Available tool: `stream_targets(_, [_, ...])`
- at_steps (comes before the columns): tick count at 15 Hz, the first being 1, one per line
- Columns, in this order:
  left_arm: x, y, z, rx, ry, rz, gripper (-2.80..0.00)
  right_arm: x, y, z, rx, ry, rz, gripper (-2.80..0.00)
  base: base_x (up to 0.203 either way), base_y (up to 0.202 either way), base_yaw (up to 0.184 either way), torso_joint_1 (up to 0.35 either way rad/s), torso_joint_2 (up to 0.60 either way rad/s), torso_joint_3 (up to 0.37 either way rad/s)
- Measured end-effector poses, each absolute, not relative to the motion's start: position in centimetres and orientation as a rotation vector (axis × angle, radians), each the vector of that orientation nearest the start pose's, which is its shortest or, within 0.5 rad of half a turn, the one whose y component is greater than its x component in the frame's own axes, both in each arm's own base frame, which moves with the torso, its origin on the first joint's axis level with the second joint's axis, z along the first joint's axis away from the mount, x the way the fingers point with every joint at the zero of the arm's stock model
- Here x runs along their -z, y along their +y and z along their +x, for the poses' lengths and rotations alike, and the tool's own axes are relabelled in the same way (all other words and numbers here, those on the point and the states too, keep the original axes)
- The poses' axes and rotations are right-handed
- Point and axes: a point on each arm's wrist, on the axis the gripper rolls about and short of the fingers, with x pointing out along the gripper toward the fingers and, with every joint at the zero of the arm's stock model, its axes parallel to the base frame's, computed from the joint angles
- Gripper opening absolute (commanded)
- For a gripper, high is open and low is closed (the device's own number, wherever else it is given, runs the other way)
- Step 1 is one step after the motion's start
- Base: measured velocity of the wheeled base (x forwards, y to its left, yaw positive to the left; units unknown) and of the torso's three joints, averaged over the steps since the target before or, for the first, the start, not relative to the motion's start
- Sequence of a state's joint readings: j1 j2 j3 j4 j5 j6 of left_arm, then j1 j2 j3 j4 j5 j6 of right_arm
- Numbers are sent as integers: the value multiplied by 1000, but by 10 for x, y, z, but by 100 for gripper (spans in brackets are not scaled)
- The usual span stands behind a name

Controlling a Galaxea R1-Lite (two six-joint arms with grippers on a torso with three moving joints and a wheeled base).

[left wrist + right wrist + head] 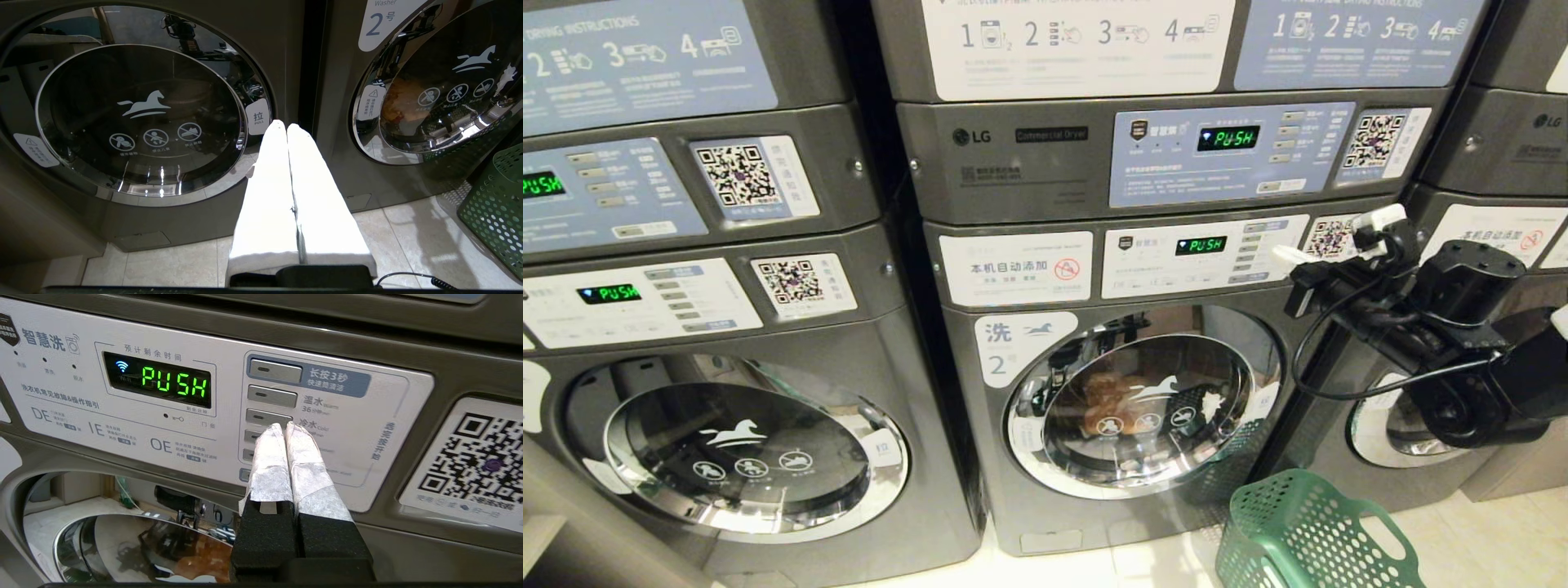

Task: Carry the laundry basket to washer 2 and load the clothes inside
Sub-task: Press the washing machine switch

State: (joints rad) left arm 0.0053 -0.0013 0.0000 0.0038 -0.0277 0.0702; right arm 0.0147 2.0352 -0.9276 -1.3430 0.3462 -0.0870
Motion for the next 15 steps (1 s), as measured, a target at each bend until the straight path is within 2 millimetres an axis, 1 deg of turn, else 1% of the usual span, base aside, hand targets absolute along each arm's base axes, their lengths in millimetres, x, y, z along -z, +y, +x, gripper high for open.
stream_targets(6, [-75,-1,-23,22,2,70,-280,-170,14,394,-349,-270,-127,-280,0,0,0,0,0,0])
stream_targets(15, [-75,-1,-23,22,2,70,-280,-169,18,408,-360,-268,-128,-280,0,0,0,0,0,0])
